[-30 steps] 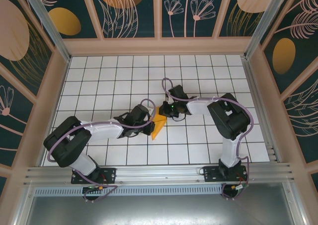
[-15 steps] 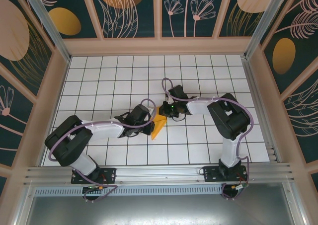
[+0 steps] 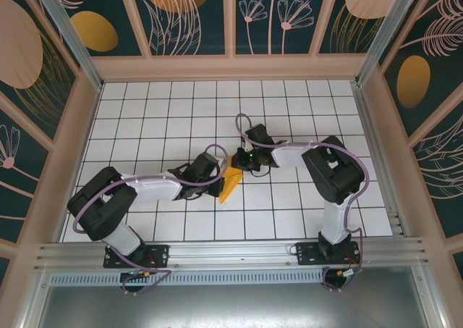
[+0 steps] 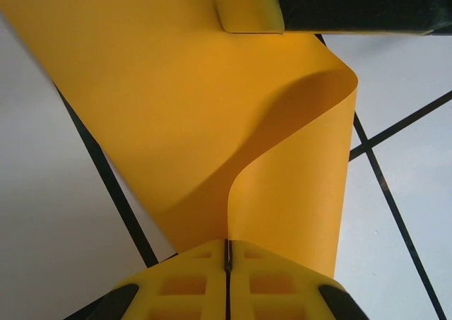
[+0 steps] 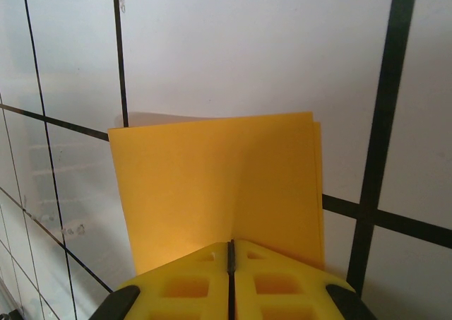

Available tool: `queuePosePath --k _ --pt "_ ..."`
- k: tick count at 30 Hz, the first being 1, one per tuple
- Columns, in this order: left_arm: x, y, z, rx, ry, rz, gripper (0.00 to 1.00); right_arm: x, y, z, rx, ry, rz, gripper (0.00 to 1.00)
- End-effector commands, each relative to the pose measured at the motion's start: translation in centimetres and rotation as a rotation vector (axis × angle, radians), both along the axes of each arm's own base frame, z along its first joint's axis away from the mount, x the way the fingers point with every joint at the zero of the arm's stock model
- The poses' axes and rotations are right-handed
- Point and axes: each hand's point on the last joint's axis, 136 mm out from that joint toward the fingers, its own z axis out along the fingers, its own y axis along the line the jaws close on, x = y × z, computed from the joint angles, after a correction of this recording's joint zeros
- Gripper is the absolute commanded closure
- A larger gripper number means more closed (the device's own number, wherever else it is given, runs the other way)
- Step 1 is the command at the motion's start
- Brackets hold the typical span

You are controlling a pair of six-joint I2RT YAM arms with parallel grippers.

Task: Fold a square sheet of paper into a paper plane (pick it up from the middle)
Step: Third fold the triangle at the center of the table.

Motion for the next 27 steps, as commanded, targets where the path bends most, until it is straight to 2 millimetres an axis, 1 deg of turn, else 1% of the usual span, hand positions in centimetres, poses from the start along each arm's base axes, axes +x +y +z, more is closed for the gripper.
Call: queuePosePath --k 1,16,22,27 --pt "0.6 0.2 0.4 0.008 -0.009 0.017 0.93 -0.7 -0.5 -1.6 -0.061 0.036 -0.002 0.89" --pt "0.5 0.1 0.1 0.009 0.002 0.019 0.93 -0.9 -0.6 -1.9 -0.066 0.043 -0.004 0.89" --pt "0.3 0.4 -0.7 0.026 0.026 0.034 0.94 -0.7 -0.5 -1.8 -0.064 0.04 -0.005 0.89" --pt "0.5 0.9 -0.5 0.035 0.011 0.056 0.95 -0.7 -0.5 -1.7 -0.066 0.039 -0.006 0.89"
